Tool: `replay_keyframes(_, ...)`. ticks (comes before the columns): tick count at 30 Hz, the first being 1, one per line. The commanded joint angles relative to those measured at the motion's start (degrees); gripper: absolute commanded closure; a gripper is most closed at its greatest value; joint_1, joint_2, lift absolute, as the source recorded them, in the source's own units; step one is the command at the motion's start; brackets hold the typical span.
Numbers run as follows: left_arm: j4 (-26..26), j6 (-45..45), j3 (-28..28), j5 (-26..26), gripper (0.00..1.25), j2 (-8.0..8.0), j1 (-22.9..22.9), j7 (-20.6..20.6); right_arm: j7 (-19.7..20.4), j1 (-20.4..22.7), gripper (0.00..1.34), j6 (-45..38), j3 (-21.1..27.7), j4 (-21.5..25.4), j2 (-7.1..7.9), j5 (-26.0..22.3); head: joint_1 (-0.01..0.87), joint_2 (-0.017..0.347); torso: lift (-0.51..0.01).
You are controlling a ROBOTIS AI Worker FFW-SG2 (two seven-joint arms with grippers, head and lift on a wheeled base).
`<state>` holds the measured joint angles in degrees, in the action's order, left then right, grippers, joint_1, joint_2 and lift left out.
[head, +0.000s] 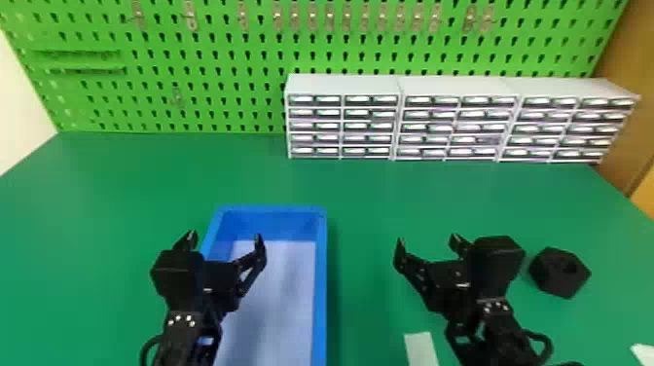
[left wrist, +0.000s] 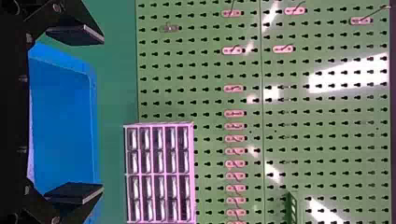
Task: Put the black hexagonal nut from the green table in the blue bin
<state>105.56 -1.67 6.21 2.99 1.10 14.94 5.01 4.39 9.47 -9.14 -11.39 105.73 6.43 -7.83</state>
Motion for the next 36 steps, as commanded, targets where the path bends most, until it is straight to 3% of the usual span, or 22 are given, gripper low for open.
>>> replay_keyframes(1, 0.0, 0.0, 0.1, 0.0, 0.16, 0.04, 0.0, 0.0, 0.0, -0.1, 0.27, 0.1, 0.0, 0.0, -0.01, -0.1, 0.657, 0.057, -0.095)
replay_keyframes(23, -0.1, 0.0, 0.0, 0.1, 0.16, 0.04, -0.1, 0.0, 0.0, -0.3, 0.27, 0.1, 1.2, 0.0, -0.45, -0.3, 0.657, 0.057, -0.095)
replay_keyframes(36, -0.1, 0.0, -0.1, 0.1, 0.16, 0.04, -0.2, 0.0, 0.0, -2.4, 0.27, -4.3, 8.5, 0.5, -0.37, -1.1, 0.657, 0.057, -0.095)
